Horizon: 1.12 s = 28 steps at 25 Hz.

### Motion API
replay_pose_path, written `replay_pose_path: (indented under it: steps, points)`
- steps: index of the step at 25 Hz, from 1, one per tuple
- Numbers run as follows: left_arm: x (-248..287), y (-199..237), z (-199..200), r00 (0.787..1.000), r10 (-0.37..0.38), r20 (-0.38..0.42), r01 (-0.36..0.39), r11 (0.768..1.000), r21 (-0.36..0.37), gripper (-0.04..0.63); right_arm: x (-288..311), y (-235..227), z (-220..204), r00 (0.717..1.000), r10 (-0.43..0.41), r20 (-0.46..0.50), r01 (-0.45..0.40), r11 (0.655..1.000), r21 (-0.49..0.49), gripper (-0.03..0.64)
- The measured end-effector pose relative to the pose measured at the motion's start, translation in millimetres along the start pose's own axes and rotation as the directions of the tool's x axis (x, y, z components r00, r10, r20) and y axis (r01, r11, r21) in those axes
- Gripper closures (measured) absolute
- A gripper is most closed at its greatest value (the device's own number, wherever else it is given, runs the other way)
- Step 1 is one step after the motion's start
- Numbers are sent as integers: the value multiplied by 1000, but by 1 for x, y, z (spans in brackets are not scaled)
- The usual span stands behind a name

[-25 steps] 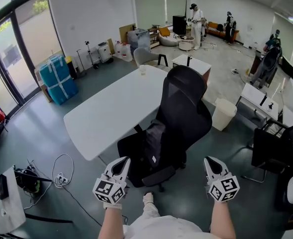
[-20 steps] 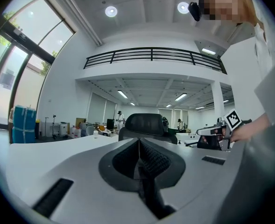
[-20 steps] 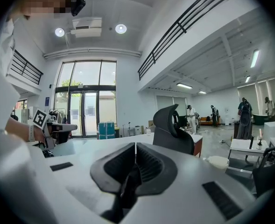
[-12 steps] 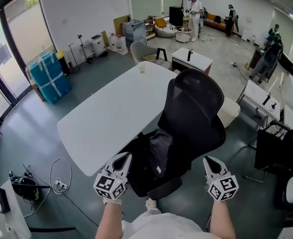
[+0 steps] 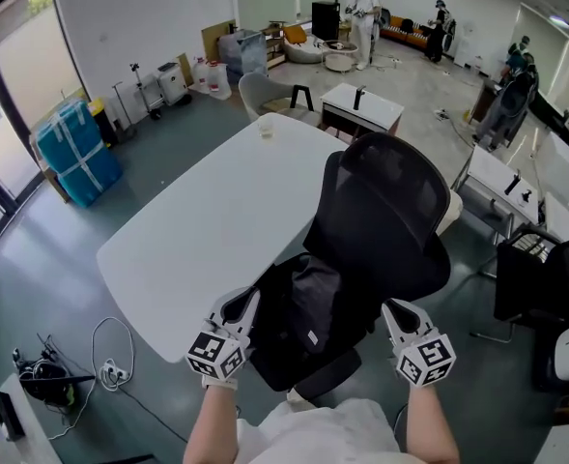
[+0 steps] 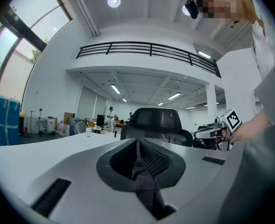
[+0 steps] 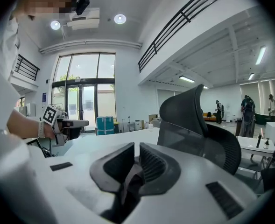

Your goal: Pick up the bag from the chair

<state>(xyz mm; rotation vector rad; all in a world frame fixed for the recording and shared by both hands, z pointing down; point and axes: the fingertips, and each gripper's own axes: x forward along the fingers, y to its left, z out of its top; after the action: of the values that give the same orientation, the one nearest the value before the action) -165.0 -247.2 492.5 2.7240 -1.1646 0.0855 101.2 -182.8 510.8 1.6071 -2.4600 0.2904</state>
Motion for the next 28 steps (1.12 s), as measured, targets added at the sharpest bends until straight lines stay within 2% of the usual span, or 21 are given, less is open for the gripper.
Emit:
replay_pose_path:
  steps: [3,4,5,10,11,14,16,20,28]
  points:
    - [17,2,-7,999,-38,-11,37,999,-27,571,8,0,-12,999,6,-34,-6,1000,7,594]
    - [24,1,-11,999,-50,-18,49,998,-35,569,10,0,-16,999,6,-46,-6,1000,11,582]
    - [30,1,-16,998,-61,-25,60,997,-45,569,12,-1,-21,998,9,-57,-8,1000,16,537]
    - [62,1,-45,992,-108,-64,101,990,-100,567,28,-1,-45,993,39,-108,-36,999,35,504]
    - [67,2,-51,991,-116,-71,108,988,-113,558,34,-1,-50,992,49,-119,-45,998,40,498]
    - [84,5,-66,985,-145,-95,130,981,-142,474,50,0,-64,986,82,-148,-75,996,51,478]
    - [96,6,-77,979,-169,-116,151,977,-151,463,61,0,-76,980,101,-170,-92,994,58,459]
    - [123,6,-106,959,-218,-182,193,970,-146,424,81,-6,-105,968,121,-220,-105,991,85,433]
    - [167,8,-165,895,-281,-345,265,960,-94,356,110,-16,-152,941,150,-303,-114,984,134,403]
